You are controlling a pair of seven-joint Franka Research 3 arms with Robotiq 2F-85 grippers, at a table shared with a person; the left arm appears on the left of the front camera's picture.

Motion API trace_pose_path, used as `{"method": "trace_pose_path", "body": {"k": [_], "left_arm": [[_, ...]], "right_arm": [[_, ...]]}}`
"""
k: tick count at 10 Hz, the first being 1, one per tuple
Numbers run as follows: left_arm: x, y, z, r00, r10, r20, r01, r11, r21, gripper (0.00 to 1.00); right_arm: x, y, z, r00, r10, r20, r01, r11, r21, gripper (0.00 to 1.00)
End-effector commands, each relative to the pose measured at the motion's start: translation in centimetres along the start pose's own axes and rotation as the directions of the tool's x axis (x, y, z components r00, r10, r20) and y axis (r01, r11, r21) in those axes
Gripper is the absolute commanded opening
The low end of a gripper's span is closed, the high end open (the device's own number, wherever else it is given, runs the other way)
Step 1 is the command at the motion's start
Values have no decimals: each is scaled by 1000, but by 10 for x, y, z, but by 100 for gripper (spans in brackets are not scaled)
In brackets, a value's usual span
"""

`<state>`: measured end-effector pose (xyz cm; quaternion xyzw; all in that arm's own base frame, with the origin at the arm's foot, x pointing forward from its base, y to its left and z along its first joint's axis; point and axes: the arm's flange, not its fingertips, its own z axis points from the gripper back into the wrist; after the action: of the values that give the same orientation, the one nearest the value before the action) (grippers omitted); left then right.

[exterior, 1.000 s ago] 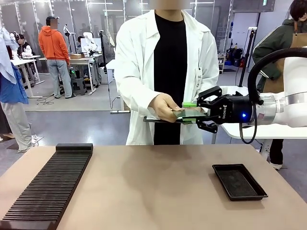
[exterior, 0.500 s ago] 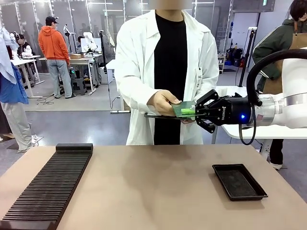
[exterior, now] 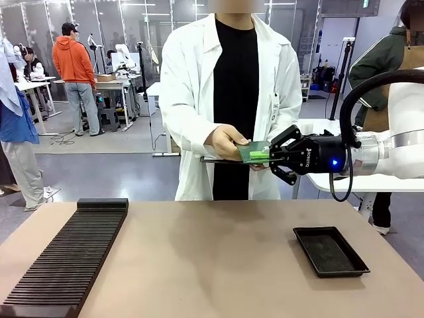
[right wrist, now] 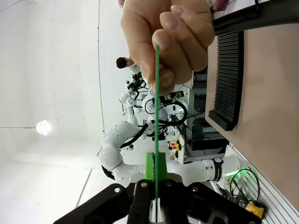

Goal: Inspect the PCB.
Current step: Pick up the Blank PCB that the human is holding, then place the Blank PCB in the ESD tray.

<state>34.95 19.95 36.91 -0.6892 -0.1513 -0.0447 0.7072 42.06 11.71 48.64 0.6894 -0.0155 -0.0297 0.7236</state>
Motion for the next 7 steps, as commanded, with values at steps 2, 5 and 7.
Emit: {"method": "trace_pose_path", "body": {"k": [2,5,7], "left_arm": [[3,-3,1,1000,3,-1,-3,1000,4,100],[3,-3,1,1000,3,-1,-3,1000,4,100],[3,-3,1,1000,3,-1,-3,1000,4,100]], "right_arm": [[-1,3,-1,1000,6,-1,-6,1000,-2,0],[-1,3,-1,1000,6,-1,-6,1000,-2,0],[-1,3,-1,1000,6,-1,-6,1000,-2,0]]}}
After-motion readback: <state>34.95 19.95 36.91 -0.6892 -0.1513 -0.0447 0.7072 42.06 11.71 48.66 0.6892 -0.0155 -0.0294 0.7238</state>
